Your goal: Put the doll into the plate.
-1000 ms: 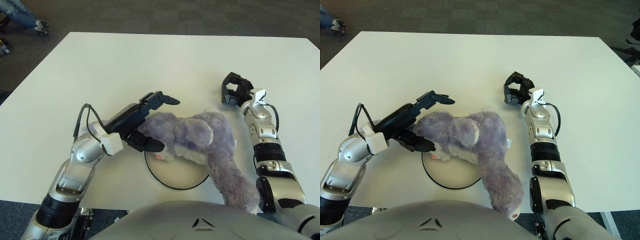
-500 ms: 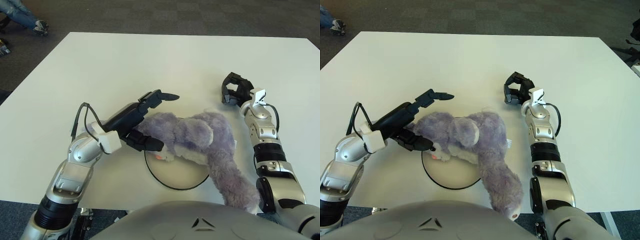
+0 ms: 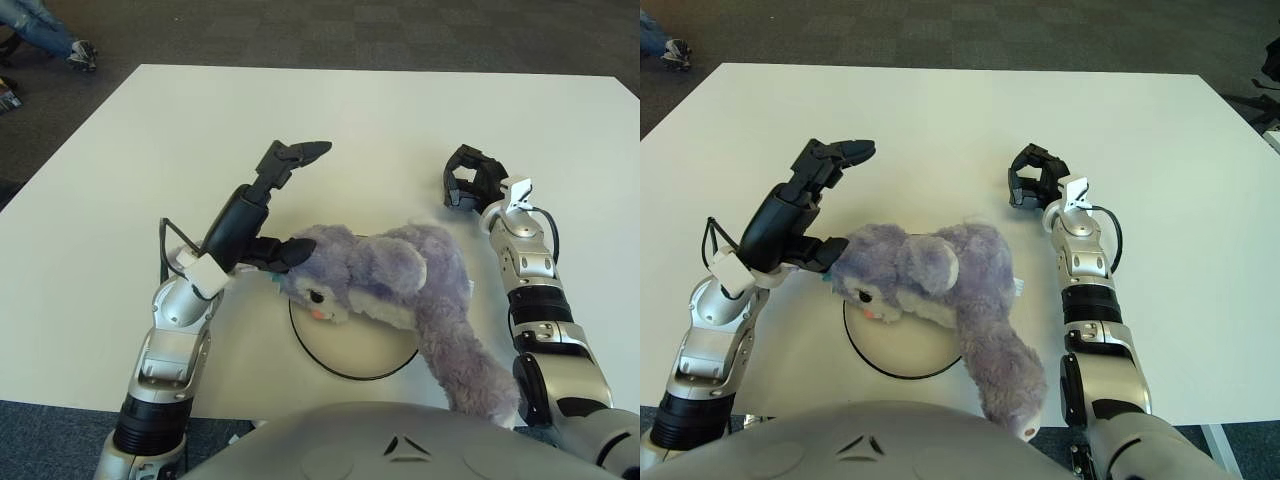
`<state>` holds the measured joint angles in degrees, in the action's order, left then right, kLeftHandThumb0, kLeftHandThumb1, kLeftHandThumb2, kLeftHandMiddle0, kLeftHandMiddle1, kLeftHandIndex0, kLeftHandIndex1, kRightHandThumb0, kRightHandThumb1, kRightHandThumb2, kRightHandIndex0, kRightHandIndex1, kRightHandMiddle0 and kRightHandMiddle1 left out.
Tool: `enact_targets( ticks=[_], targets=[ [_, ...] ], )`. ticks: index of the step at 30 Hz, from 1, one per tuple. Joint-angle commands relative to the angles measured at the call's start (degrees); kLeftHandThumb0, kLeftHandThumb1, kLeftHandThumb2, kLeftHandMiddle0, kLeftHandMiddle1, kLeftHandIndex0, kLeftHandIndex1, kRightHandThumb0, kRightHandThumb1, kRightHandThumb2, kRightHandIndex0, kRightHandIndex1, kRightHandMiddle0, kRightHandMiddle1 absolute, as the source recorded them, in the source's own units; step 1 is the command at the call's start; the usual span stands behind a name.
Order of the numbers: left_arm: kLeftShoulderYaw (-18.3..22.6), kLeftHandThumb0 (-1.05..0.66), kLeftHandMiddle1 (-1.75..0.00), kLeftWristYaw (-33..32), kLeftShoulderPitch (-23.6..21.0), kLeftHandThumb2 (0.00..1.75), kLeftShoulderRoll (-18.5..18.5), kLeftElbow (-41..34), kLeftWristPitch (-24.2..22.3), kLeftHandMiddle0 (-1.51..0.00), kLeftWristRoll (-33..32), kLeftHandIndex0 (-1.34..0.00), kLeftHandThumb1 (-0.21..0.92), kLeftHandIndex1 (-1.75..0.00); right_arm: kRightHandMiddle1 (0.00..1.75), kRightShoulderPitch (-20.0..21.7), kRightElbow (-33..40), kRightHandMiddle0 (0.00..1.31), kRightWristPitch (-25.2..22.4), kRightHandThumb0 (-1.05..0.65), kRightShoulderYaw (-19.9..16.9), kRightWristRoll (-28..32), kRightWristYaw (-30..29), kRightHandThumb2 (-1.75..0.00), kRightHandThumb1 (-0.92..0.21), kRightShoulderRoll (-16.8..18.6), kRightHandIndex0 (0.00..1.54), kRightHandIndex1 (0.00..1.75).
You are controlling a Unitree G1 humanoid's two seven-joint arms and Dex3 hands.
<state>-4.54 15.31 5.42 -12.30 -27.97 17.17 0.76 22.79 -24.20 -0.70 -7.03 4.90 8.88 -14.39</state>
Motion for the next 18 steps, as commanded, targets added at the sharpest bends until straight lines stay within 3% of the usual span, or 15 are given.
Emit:
enact_targets(
  ticks=[1, 12, 18],
  targets=[
    [0.9, -0.95, -0.81, -1.1, -1.2, 0.71, 0.7, 1.8, 1.1, -0.17, -0.4, 0.00, 0.92, -1.10, 1.75, -0.8, -1.3, 0.61, -1.0, -0.48, 0.1, -0.7, 0.2, -1.32, -0.32, -0.5, 1.18, 1.75],
    [1.8, -0.93, -0.78, 1.2, -1.1, 0.76, -0.6, 2.4, -0.6, -0.11, -4.5, 0.00, 0.92, -1.05, 1.75, -0.7, -1.5, 0.62, -1.0, -0.48, 0.1, -0.5, 0.7, -1.33, -0.31, -0.6, 1.20, 1.75],
    [3.2, -0.95, -0.75, 1.5, -3.4, 0.83, -0.9, 3.9, -2.0, -0.09, -6.5, 0.00, 0.92, -1.02, 1.75, -0.5, -2.0, 0.62, -0.6, -0.49, 0.1, -0.7, 0.9, -1.33, -0.30, -0.8, 1.20, 1.75]
  ],
)
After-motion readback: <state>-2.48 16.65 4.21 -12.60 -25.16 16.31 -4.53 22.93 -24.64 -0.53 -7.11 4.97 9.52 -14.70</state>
